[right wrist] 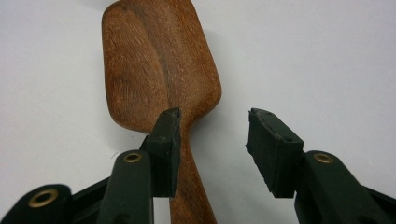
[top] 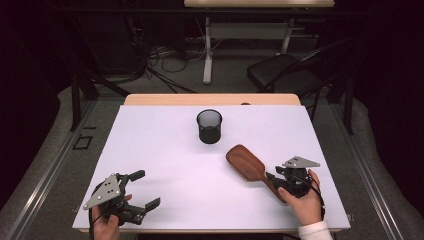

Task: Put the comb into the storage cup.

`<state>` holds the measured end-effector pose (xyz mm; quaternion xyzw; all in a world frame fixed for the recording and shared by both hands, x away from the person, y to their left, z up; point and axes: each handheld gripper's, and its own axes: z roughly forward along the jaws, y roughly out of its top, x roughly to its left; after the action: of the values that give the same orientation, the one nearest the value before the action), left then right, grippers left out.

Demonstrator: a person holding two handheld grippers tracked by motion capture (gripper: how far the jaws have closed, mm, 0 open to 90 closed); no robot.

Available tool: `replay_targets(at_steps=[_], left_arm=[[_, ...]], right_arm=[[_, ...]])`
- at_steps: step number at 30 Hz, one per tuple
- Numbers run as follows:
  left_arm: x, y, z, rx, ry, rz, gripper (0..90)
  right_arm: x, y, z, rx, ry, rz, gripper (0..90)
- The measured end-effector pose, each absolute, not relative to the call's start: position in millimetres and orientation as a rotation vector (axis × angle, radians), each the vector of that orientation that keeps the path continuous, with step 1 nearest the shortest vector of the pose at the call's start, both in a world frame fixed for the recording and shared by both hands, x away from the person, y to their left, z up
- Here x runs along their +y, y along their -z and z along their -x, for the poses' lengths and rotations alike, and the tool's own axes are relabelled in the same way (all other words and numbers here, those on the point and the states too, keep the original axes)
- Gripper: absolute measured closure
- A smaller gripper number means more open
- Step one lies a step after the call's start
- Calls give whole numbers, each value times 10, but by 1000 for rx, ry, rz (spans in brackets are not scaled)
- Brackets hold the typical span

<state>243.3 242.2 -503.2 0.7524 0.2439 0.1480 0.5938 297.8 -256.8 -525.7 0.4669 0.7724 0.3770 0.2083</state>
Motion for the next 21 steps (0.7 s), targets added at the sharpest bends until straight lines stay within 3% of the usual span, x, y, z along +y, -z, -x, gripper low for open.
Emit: replay_targets(at_steps=[21], left_arm=[[2412, 5036, -2432, 568, -344, -1753, 2]], right_arm=[[-2550, 5208, -2998, 2177, -1018, -1241, 389]])
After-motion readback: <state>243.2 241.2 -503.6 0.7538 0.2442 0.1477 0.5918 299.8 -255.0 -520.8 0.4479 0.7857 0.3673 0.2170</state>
